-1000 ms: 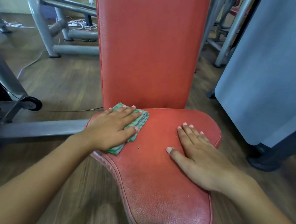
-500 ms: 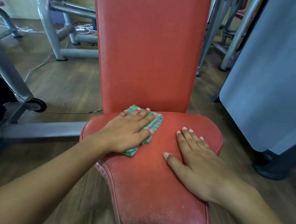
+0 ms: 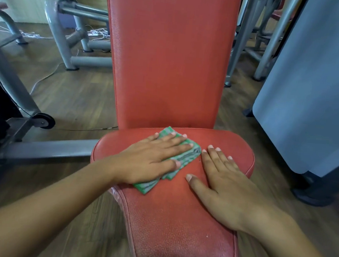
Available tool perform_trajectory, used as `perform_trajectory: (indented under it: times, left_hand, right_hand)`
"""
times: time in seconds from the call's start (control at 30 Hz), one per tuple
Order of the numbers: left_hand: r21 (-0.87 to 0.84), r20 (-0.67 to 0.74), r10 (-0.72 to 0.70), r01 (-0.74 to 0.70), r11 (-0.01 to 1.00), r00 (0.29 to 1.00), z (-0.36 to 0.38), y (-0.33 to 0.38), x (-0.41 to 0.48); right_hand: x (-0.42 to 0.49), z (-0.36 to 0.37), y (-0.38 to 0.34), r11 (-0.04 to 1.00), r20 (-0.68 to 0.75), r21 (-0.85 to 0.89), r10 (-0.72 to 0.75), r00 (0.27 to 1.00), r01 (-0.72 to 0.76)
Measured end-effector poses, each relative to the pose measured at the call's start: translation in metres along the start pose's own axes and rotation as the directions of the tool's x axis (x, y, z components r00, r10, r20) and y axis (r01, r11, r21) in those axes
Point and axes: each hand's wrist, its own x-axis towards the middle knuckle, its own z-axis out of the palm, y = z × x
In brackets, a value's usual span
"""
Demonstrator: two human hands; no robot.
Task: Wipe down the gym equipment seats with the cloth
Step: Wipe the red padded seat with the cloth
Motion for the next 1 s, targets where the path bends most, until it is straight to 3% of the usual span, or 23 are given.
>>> perform_trajectory:
  times: [0.1,0.27,0.5,0.67,0.73,0.8,0.9,1.0]
  left_hand:
    - [-0.019,0.035,0.068,-0.068,0.998,0.997,-0.01,-0.016,-0.018]
    - [0.063,-0.009,-0.16,0.16,0.985,0.987,-0.008,-0.023,0.013]
    - [-0.02,0.062,0.092,-0.091,0.996,0.994,-0.009,-0.015,-0.011]
    - [0.073,0.024,-0.145,0.143,0.987,0.989,-0.009,-0.028,0.012]
    - [0.056,0.001,-0.126,0.126,0.99,0.992,-0.002,-0.012,0.02]
    - [0.019,0.0,-0.02,0.02,1.0,1.0,0.0,-0.005,0.012]
    - [-0.049,0.085,0.106,-0.102,0.994,0.991,-0.011,-0.019,-0.013]
    - [0.002,0.095,-0.002,0.001,1.0,0.996,-0.017,-0.036,-0.012]
  right_hand:
    - [0.001,0.0,0.001,1.0,0.004,-0.002,0.003,1.0,-0.003]
    - [0.001,-0.001,-0.001,1.0,0.011,-0.017,0.011,1.0,-0.011]
    - [0.001,-0.001,0.0,1.0,0.015,-0.014,0.009,1.0,-0.008]
    - [0.001,-0.002,0.0,1.0,0.014,-0.024,0.011,1.0,-0.01]
    - [0.0,-0.002,-0.001,1.0,0.012,-0.02,0.016,1.0,-0.016]
    - [0.0,-0.002,-0.001,1.0,0.018,-0.015,0.016,1.0,-0.016]
    - [0.001,-0.001,0.0,1.0,0.024,-0.007,0.013,1.0,-0.013]
    - [0.001,-0.001,0.001,1.0,0.023,-0.015,0.01,1.0,-0.009]
